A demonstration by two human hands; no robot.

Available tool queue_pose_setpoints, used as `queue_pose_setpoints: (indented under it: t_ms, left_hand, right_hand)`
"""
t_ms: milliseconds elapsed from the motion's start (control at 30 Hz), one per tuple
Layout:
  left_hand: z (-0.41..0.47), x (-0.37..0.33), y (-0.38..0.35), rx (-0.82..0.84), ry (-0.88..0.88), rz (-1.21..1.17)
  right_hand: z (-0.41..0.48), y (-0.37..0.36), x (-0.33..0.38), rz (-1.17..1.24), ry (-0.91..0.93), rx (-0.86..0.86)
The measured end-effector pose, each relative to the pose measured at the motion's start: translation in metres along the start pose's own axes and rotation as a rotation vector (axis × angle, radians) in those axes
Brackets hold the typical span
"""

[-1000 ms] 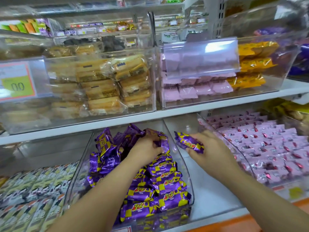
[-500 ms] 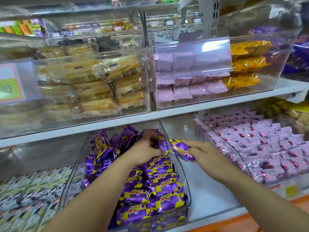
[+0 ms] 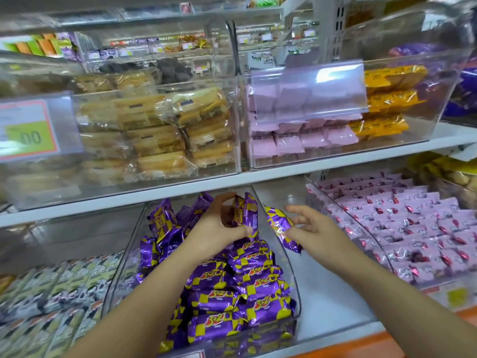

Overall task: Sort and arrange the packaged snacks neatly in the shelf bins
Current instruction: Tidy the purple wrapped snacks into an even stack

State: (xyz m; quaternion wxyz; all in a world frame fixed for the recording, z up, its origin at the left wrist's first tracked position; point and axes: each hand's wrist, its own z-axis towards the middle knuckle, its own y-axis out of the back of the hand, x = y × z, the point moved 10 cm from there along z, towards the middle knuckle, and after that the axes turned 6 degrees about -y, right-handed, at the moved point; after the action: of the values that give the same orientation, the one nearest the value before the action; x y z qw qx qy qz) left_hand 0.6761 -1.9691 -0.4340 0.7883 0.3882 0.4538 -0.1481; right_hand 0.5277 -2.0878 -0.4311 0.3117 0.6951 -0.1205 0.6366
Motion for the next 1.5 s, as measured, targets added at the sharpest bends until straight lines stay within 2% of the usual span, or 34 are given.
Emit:
queue_pose_setpoints:
  t_ms: [133,267,400,500,700,867,933,1067,1133,1300,1500]
  left_hand:
    - [-0.01,-0.013,0.016,-0.022,-0.094,0.213]
    - [-0.011,-0.012,0.014,0.043,-0.128,0.447]
    - [-0.01,-0.012,0.0,0.116,-0.165,0.458]
    - [-0.006,-0.008,-0.015,0.184,-0.12,0.459]
    - [-0.007,0.015,-0.035,0.43,-0.054,0.592]
    - [-0.012,0.028,-0.036,0.508,0.007,0.658]
    - [-0.011,0.023,-0.03,0.477,0.016,0.65]
    - [0.001,0.001,0.004,0.168,-0.073,0.636]
    - [0.005,-0.003,0.016,0.08,-0.108,0.71]
    - [0.01,0.007,-0.001,0.242,-0.072,1.012]
    - [0.016,0.018,0.016,0.215,0.029,1.227]
  right_hand:
    - [-0.002,-0.002,0.003,0.02,0.007,-0.002]
    - [-0.005,-0.003,0.007,0.012,0.015,-0.007]
    - [-0.006,-0.004,0.01,0.004,0.033,-0.012]
    - [-0.006,-0.004,0.012,0.008,0.041,0.002]
    - [-0.004,-0.005,0.01,0.015,0.048,0.024]
    - [-0.003,-0.005,0.009,0.013,0.046,0.013]
    - [-0.003,-0.004,0.009,0.019,0.037,0.001]
    - [-0.002,-0.002,0.008,0.042,0.025,-0.025]
    - [-0.001,-0.003,0.007,0.034,0.023,-0.03]
    - [0.002,-0.003,0.006,0.021,0.014,-0.04]
    - [0.003,-0.003,0.003,-0.016,0.012,-0.022]
